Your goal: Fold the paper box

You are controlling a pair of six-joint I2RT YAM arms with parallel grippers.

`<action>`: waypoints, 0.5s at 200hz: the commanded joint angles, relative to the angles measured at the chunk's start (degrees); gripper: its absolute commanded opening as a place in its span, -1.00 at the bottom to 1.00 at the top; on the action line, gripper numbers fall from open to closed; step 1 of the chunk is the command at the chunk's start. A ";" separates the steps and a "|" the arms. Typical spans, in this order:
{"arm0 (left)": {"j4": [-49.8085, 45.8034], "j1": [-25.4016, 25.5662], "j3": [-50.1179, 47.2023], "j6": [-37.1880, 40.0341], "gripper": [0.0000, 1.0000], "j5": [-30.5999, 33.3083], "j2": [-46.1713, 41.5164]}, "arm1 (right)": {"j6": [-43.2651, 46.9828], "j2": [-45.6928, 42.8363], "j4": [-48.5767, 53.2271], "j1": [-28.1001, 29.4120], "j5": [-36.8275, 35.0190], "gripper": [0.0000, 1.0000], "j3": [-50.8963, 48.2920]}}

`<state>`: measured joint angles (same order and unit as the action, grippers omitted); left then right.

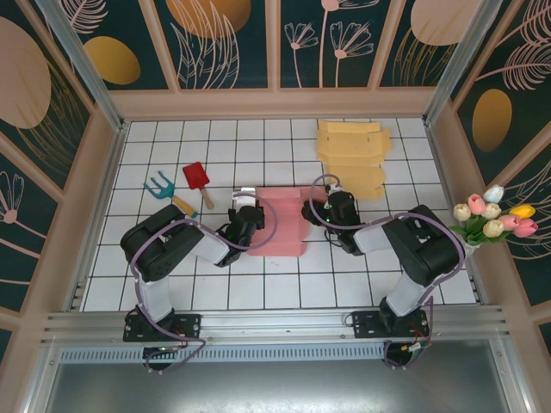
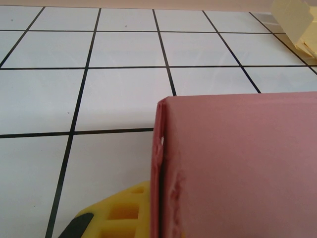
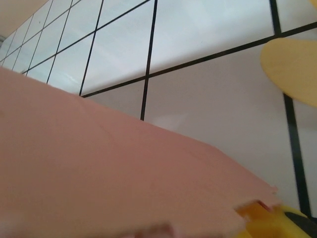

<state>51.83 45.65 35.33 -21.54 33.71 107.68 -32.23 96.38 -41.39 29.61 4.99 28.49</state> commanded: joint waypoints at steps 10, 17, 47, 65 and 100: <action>-1.45 -0.12 1.05 -1.02 -1.00 -0.97 0.79 | 1.43 0.63 -5.67 -0.08 4.68 -0.17 0.98; -1.56 -0.15 1.15 -0.98 -1.00 -0.96 0.87 | 1.67 0.37 -6.16 0.14 5.14 -0.19 0.80; -2.28 -0.12 1.84 -1.14 -1.00 -0.71 1.68 | 4.03 -1.36 -5.34 1.95 3.88 -0.22 1.08; -2.11 -0.14 1.83 -1.40 -1.00 -0.82 2.00 | 4.32 -1.43 -5.11 3.24 3.53 -0.22 1.30; -1.58 -0.12 1.82 -1.93 -1.00 -1.79 2.09 | 3.23 1.42 -5.66 4.35 3.95 -0.22 2.00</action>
<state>50.98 45.65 36.38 -21.98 33.54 108.18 -29.58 96.51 -44.21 33.04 7.81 28.84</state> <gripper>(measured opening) 0.088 0.390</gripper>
